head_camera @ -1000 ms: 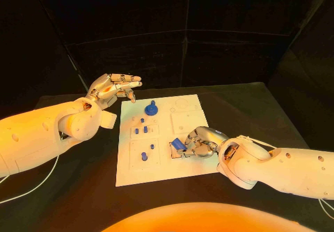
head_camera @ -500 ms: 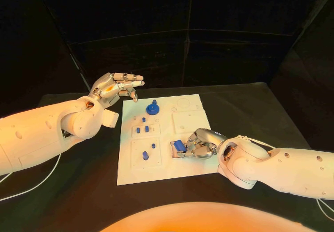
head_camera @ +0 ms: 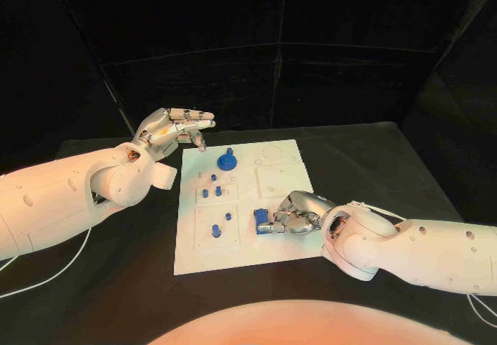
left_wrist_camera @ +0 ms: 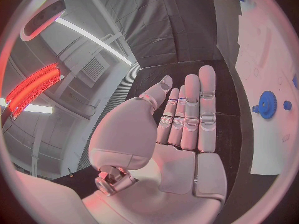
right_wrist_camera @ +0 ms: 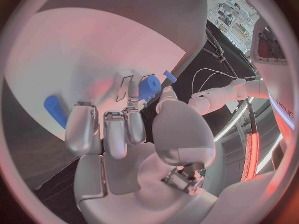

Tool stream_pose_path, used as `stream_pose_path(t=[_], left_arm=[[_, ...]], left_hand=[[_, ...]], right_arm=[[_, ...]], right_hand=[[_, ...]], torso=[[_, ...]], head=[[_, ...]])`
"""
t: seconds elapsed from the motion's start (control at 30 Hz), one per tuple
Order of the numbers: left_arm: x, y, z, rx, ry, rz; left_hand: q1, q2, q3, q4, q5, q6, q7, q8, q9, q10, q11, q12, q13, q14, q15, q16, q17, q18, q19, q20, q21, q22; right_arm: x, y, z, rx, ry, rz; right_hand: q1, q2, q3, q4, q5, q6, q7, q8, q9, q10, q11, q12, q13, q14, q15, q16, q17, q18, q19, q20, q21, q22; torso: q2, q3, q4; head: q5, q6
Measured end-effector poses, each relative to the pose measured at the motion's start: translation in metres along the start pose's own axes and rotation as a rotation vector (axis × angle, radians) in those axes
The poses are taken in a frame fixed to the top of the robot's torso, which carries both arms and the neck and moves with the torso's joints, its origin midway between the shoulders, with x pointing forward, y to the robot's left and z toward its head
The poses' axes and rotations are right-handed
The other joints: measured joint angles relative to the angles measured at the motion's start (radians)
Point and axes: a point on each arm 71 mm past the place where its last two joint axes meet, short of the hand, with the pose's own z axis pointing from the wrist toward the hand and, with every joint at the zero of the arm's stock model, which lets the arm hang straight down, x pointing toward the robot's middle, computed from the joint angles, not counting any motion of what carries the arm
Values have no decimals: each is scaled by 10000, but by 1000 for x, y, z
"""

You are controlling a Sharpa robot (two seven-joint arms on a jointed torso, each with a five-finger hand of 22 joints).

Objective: Assemble the parts on the task board

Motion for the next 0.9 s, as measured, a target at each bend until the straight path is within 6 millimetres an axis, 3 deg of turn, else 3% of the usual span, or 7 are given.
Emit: stream_pose_path(t=[0.4,0.5,0.67,0.8,0.9], left_arm=[[-2,0,-1,-22,-27,11],[-2,0,-1,-25,-31,12],[-2,0,-1,-28,-33,12],[-2,0,-1,-29,-27,9],[-2,0,-2,-30,-26,8]], left_hand=[[0,0,0,0,0,0,0,0,0,0,0,0,0,0,0,0,1,0,0,0,0,2],[0,0,0,0,0,0,0,0,0,0,0,0,0,0,0,0,1,0,0,0,0,2],[0,0,0,0,0,0,0,0,0,0,0,0,0,0,0,0,1,0,0,0,0,2],[0,0,0,0,0,0,0,0,0,0,0,0,0,0,0,0,1,0,0,0,0,3],[0,0,0,0,0,0,0,0,0,0,0,0,0,0,0,0,1,0,0,0,0,3]], right_arm=[[0,2,1,-119,-173,69],[-1,2,1,-141,-202,78],[-1,2,1,-161,-235,55],[-1,2,1,-197,-246,7],[0,2,0,-213,-254,-45]], right_hand=[[-142,-60,238,-13,0,0,0,0,25,0,1,-32,0,0,1,0,-1,0,0,0,0,1],[-105,28,391,-56,320,0,0,0,59,0,1,-32,0,0,2,0,-1,1,0,0,0,1],[1327,409,836,-691,1369,0,0,0,111,0,1,-32,0,-35,-33,0,-2,0,0,1,0,1],[2318,669,1297,-1254,1296,-7,-8,0,134,-14,-55,-74,0,-32,-34,0,-2,0,1,-70,0,1],[2688,916,1572,-1529,1288,-35,-35,0,134,1,-70,-72,15,-24,-93,0,-2,1,1,-70,0,2]], torso=[[1,-1,18],[0,0,18],[-2,1,18],[-3,4,18],[-4,4,18]], head=[[17,-31],[25,-30],[28,-19],[19,-26],[13,-37]])
